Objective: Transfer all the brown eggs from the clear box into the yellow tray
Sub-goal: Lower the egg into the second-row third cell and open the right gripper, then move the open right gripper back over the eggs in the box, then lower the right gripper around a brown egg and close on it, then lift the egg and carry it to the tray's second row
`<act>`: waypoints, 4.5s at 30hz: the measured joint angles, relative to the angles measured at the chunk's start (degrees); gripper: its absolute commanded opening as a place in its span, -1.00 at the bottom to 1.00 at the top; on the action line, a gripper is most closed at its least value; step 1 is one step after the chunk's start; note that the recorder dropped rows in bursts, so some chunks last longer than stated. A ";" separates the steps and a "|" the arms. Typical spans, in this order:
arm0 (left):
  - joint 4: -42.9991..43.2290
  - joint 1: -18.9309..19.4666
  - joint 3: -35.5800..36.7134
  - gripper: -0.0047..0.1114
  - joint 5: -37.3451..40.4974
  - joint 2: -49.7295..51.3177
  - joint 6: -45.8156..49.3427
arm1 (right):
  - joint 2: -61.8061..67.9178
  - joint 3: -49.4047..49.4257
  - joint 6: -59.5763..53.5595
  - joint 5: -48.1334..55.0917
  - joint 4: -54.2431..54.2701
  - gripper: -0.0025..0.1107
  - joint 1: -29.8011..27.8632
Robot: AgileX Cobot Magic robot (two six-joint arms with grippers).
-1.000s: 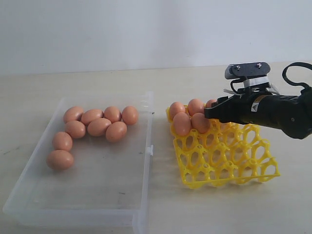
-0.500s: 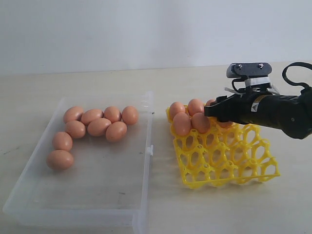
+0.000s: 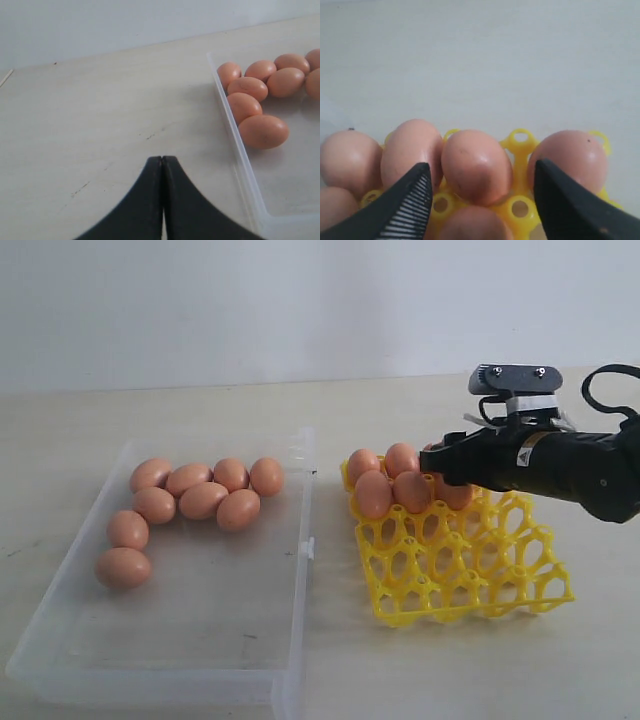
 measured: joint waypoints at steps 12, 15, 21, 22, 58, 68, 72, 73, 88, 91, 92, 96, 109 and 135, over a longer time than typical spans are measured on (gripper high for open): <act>0.00 0.00 0.00 -0.92 0.00 0.00 0.00 | -9.81 -11.33 3.14 26.70 0.00 -0.61 8.11; 0.00 0.00 0.00 -0.92 0.00 0.00 0.00 | -8.71 -21.23 -8.72 41.65 4.91 -0.96 14.93; 0.00 0.00 0.00 -0.92 0.00 0.00 0.00 | 2.63 -40.67 -33.59 65.75 28.16 -0.96 24.15; 0.00 0.00 0.00 -0.92 0.00 0.00 0.00 | 5.03 -43.47 -34.14 68.78 28.59 -0.95 25.55; 0.00 0.00 0.00 -0.92 0.00 0.00 0.00 | 29.10 -72.07 -34.89 70.82 18.87 -0.12 39.34; 0.00 0.00 0.00 -0.92 0.00 0.00 0.00 | 31.38 -72.07 -36.71 67.98 20.96 -0.12 39.34; 0.00 0.00 0.00 -0.92 0.00 0.00 0.00 | 31.86 -72.07 -36.94 67.57 20.96 -0.12 39.34; 0.00 0.00 0.00 -0.92 0.00 0.00 0.00 | 31.86 -72.07 -36.93 67.43 20.96 -0.10 39.34; 0.00 0.00 0.00 -0.92 0.00 0.00 0.00 | 34.41 -72.07 -37.15 65.79 20.96 0.04 39.34; 0.00 0.00 0.00 -0.92 0.00 0.00 0.00 | 34.89 -72.07 -36.88 65.56 20.96 -0.25 39.34; 0.00 0.00 0.00 -0.92 0.00 0.00 0.00 | 35.13 -72.07 -36.88 65.54 20.96 -0.37 39.34; 0.00 0.00 0.00 -0.92 0.00 0.00 0.00 | 35.13 -72.07 -36.76 65.32 20.96 -0.93 39.34; 0.00 0.00 0.00 -0.92 0.00 0.00 0.00 | 34.67 -72.07 -36.35 67.74 21.83 -0.96 39.34; 0.00 0.00 0.00 -0.92 0.00 0.00 0.00 | -11.63 -4.64 -35.63 0.92 28.93 -0.96 31.44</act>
